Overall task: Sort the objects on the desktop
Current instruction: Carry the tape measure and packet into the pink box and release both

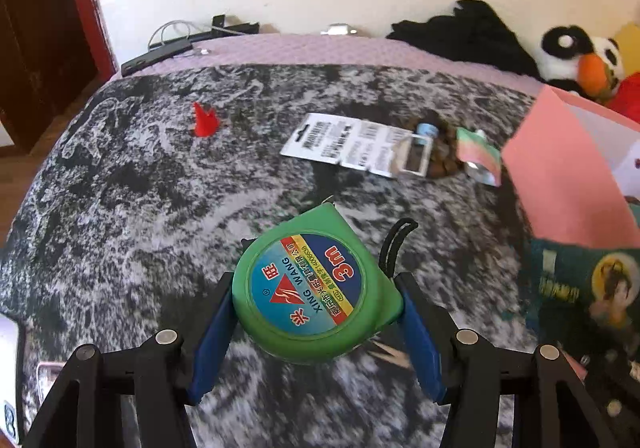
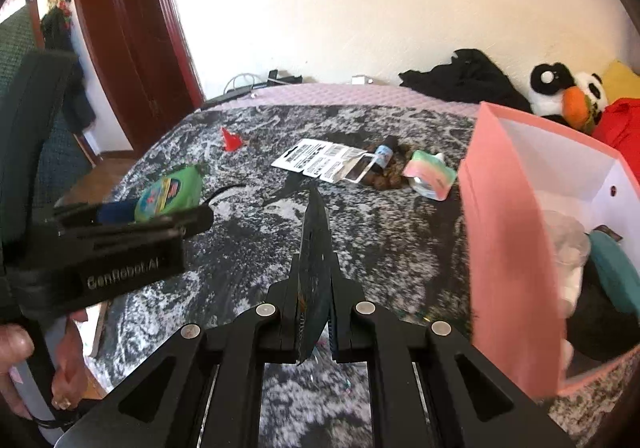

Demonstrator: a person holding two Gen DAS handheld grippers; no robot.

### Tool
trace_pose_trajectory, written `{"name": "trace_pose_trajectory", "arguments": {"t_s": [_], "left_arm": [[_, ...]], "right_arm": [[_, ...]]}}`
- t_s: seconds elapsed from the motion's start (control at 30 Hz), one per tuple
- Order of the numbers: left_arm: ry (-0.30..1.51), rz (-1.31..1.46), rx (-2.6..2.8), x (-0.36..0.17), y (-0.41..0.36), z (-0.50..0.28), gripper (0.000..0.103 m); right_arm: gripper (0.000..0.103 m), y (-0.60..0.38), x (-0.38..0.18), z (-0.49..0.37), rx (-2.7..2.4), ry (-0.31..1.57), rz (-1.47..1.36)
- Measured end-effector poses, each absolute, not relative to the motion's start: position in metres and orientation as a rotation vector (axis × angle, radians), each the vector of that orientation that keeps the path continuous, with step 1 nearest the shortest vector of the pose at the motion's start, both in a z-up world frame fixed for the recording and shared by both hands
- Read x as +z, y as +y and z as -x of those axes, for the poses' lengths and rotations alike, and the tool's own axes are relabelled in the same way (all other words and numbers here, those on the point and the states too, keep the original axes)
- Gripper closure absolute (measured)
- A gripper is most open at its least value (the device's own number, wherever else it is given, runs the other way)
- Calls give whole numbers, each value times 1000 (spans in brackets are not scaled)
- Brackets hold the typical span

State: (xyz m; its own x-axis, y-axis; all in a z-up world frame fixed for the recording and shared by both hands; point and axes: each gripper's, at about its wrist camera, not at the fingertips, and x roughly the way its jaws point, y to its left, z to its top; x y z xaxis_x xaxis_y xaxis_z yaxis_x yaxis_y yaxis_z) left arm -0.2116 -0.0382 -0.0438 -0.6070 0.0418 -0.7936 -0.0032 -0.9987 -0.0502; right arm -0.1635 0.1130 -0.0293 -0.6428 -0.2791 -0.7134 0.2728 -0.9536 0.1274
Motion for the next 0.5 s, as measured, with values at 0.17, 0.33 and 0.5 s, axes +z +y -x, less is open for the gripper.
{"name": "trace_pose_trajectory", "arguments": {"t_s": [0.17, 0.33, 0.5], "left_arm": [[-31, 1300, 2773, -21, -12, 189, 38], [18, 1202, 2722, 3, 29, 173, 38], [49, 1134, 2644, 18, 74, 161, 38]], "right_arm": [[94, 143, -9, 138, -2644, -36, -1098], [94, 177, 10, 117, -2702, -68, -1071], [94, 214, 28, 96, -2767, -109, -1046]]}}
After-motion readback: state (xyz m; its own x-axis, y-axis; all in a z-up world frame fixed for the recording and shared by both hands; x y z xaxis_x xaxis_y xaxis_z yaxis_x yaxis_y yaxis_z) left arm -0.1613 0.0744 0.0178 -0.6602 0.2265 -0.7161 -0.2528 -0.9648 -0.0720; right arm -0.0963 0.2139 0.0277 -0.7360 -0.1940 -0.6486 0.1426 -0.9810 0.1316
